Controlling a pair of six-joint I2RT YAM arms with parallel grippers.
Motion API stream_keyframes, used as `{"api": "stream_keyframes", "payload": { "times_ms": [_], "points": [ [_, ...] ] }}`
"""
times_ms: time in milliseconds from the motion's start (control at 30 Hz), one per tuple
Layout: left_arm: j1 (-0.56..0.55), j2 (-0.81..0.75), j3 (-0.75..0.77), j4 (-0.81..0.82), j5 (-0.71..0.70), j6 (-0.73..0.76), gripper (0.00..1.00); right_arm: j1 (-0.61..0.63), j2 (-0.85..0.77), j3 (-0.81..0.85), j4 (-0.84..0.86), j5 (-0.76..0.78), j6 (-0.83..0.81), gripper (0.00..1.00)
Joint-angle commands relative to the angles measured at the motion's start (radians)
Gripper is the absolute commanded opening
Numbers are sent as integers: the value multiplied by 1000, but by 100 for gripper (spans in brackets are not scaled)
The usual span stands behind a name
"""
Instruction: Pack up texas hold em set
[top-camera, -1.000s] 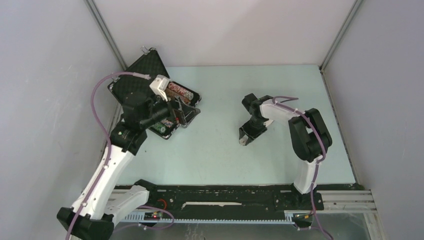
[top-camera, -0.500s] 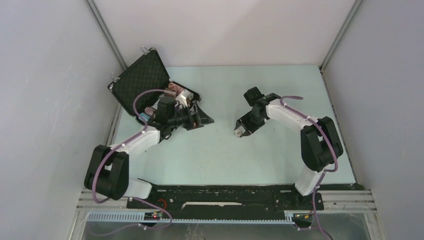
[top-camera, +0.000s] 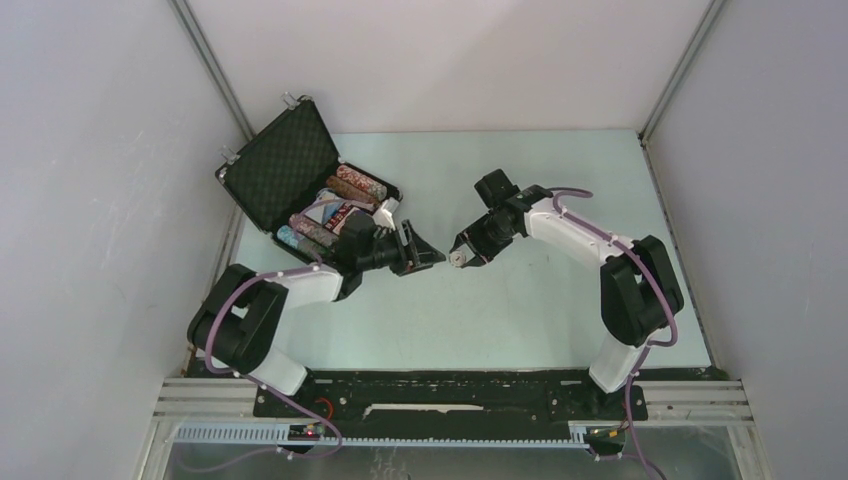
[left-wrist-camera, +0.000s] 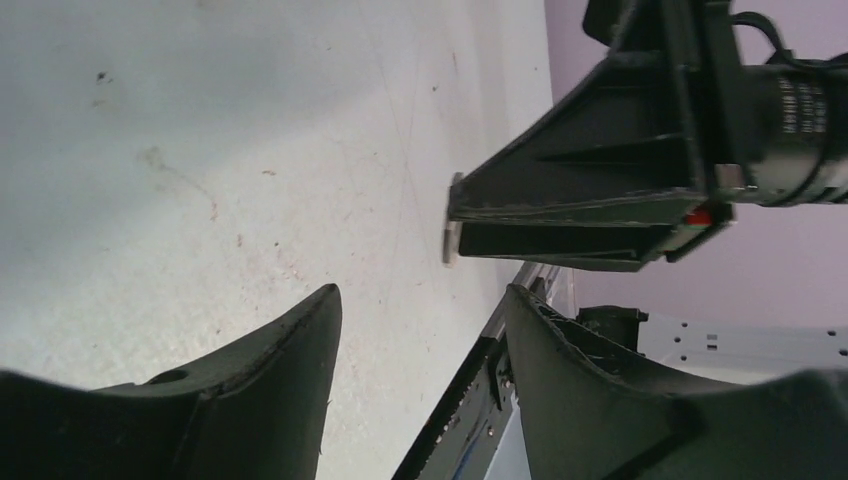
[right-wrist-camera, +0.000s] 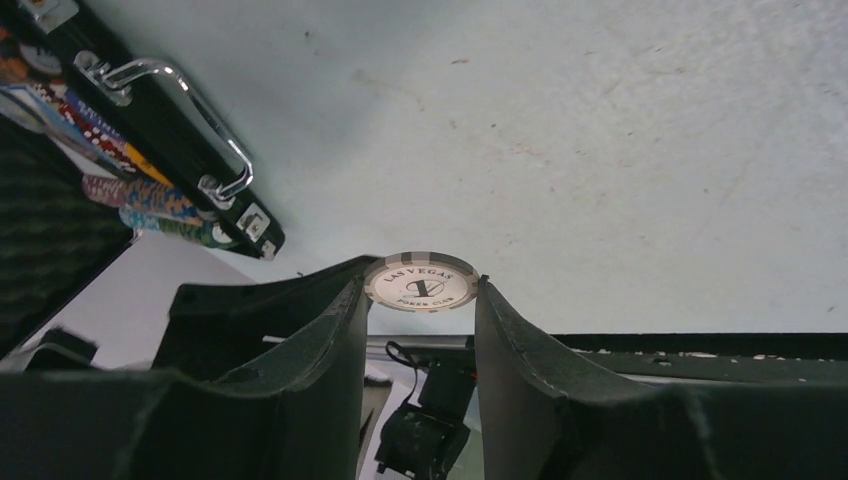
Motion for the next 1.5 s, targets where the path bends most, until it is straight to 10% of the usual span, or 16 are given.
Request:
{"api": "stream_keyframes", "payload": {
  "times_ms": [0, 1033, 1200, 1300, 1467],
  "points": [
    [-8, 3, -49, 151, -56, -61, 65, 21, -45, 33, 27, -23, 41, 26],
    [-29, 37, -38, 230, -15, -80, 26, 61, -51, 45, 81, -37, 99, 26],
    [-29, 18, -33, 201, -30, -60, 2, 64, -46, 45, 85, -42, 103, 28],
    [-29, -26, -29, 145, -58, -5, 0, 67, -49, 45, 97, -42, 89, 35],
    [-29, -106, 3, 13, -114, 117, 0, 63, -86, 41, 115, 3, 11, 81]
  ]
}}
